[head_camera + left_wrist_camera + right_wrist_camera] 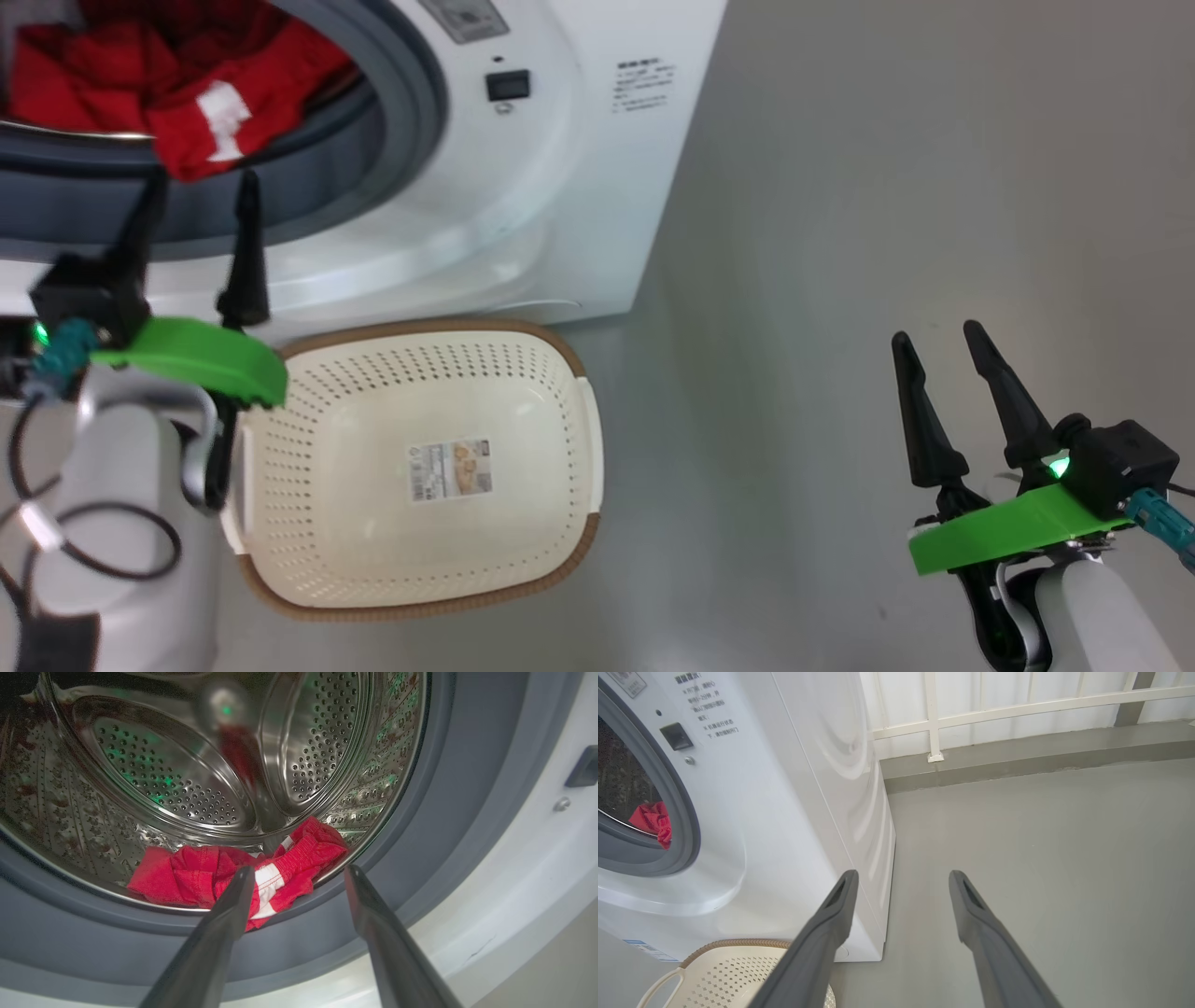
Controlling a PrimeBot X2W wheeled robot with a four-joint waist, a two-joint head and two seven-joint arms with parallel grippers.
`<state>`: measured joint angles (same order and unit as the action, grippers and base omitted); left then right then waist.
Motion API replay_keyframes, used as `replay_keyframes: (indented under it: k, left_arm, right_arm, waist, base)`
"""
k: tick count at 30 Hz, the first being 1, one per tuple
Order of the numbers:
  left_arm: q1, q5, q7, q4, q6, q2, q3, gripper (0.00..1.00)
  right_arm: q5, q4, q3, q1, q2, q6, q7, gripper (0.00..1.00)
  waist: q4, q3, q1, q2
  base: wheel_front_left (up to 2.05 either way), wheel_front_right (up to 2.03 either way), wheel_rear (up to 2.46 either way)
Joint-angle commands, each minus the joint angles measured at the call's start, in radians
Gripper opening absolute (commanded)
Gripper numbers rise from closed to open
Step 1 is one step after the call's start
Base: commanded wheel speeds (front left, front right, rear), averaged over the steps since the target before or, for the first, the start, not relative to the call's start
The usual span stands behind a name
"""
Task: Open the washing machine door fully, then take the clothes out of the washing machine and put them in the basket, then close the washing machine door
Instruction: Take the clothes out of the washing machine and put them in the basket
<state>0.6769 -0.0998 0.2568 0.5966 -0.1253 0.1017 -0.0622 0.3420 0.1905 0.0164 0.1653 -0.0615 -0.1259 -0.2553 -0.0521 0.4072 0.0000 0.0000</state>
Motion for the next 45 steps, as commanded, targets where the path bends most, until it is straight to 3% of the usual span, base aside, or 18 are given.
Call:
replay_keyframes:
  k: [1,12,26,38,39,40,42,45]
  left_arm:
    - [0.047,0.018,0.005,0.008,-0.005,0.05,-0.035,1.0]
    - [0.227,0.047,0.005,0.138,0.008,0.125,-0.072,1.0]
    - [0.34,0.062,0.005,0.293,0.051,0.226,-0.108,1.0]
    - [0.394,0.052,0.005,0.444,0.028,0.253,-0.089,1.0]
    - [0.397,0.053,0.005,0.448,0.028,0.253,-0.086,0.86]
    - [0.399,0.053,0.005,0.452,0.028,0.252,-0.084,0.62]
    - [0.403,0.054,0.005,0.462,0.028,0.25,-0.079,0.25]
    - [0.409,0.055,0.005,0.469,0.03,0.246,-0.072,0.12]
  right_arm:
    - [0.003,-0.027,0.028,0.022,-0.002,-0.005,-0.006,1.0]
    - [0.01,-0.031,0.048,0.063,0.007,-0.005,-0.006,1.0]
    - [0.022,-0.041,0.079,0.084,0.01,-0.005,-0.006,1.0]
    - [0.031,-0.05,0.081,0.088,0.011,-0.005,-0.006,1.0]
    - [0.032,-0.051,0.081,0.089,0.011,-0.005,-0.006,1.0]
    - [0.032,-0.052,0.081,0.09,0.011,-0.005,-0.006,1.0]
    - [0.033,-0.054,0.083,0.091,0.011,-0.005,-0.006,1.0]
    - [0.033,-0.058,0.083,0.093,0.011,-0.005,-0.006,1.0]
  waist:
    - [-0.063,0.07,0.0,0.0]
    - [-0.122,0.143,0.0,0.0]
    - [-0.186,0.201,0.0,0.0]
    - [-0.194,0.217,0.0,0.0]
    - [-0.193,0.216,0.0,0.0]
    - [-0.193,0.216,0.0,0.0]
    - [-0.192,0.214,0.0,0.0]
    - [-0.19,0.212,0.0,0.0]
  base:
    - [0.0,0.0,0.0]
    - [0.0,0.0,0.0]
    - [0.0,0.0,0.0]
    - [0.0,0.0,0.0]
    - [0.0,0.0,0.0]
    - [0.0,0.0,0.0]
    - [0.0,0.0,0.0]
    - [0.0,0.0,0.0]
